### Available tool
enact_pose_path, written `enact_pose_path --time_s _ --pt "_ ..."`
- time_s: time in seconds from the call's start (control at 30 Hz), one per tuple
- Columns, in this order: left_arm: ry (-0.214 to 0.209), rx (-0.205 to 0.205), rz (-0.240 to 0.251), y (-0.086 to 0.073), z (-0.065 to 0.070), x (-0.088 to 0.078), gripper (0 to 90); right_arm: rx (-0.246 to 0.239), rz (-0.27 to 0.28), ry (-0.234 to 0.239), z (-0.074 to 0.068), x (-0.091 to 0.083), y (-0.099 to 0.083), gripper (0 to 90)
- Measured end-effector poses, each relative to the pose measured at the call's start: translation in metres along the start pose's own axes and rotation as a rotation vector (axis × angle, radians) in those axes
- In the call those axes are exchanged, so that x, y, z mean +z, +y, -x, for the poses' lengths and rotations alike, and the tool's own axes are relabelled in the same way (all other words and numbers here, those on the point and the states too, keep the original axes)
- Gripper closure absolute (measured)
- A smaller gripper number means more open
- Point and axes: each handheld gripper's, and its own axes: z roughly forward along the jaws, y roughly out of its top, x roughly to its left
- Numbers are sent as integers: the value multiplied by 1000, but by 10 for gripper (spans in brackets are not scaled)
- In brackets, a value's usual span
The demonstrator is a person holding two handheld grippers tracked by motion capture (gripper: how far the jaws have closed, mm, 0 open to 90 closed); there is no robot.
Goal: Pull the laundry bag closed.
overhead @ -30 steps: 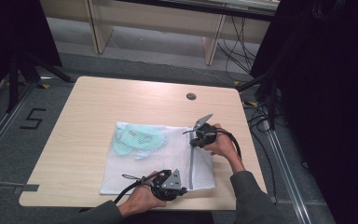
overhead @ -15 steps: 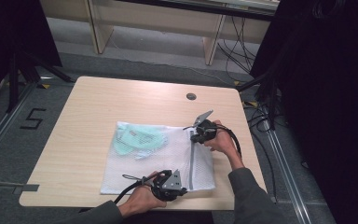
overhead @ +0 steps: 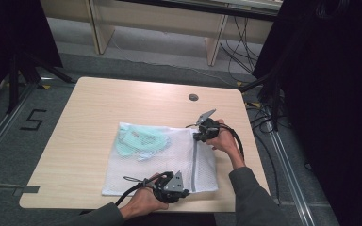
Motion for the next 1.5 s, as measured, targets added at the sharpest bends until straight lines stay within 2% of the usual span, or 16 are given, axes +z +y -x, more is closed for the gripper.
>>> enact_pose_path --time_s 0.17,0.23,0.3,0.33,0.43,0.5,0.53,0.63,0.93,1.13,1.17,1.2,1.27,1.3,1.37,1.5 --pt "-9 3 -8 0 2 2 892 36 -18 -11 1 0 -2 866" --pt "-8 1 -7 0 1 1 891 11 -5 -16 5 1 -2 867" --pt "-9 0 -7 0 1 1 891 38 -1 -27 5 1 -3 866" --pt "-5 2 -8 0 0 1 891 18 4 -25 7 1 -2 867" --pt "-7 0 -6 0 1 1 891 43 -1 -37 7 1 -1 867" --pt "-4 -2 -5 0 0 1 891 13 12 -39 9 3 -1 866" --pt "-4 1 -5 0 0 1 891 37 8 -41 8 2 -1 867" --pt "-6 -1 -4 0 1 1 891 46 17 -58 8 3 0 867" --pt "-9 -5 2 0 0 2 891 29 31 -75 11 3 1 866" --pt "-12 -12 2 1 -3 1 888 47 39 -78 11 3 1 865" --pt "-15 -11 0 1 -3 1 888 74 32 -73 9 4 1 863" --pt "-13 -20 4 1 -3 3 888 47 41 -83 10 4 1 862" --pt "-9 -19 5 1 -4 4 888 37 38 -85 11 4 1 863" --pt "-8 -11 -4 2 -5 4 887 66 29 -92 9 3 1 863" --pt "-7 -21 3 2 -5 4 887 48 36 -100 11 3 1 864" --pt "-1 -12 -2 2 -6 6 885 66 30 -109 10 3 1 862"
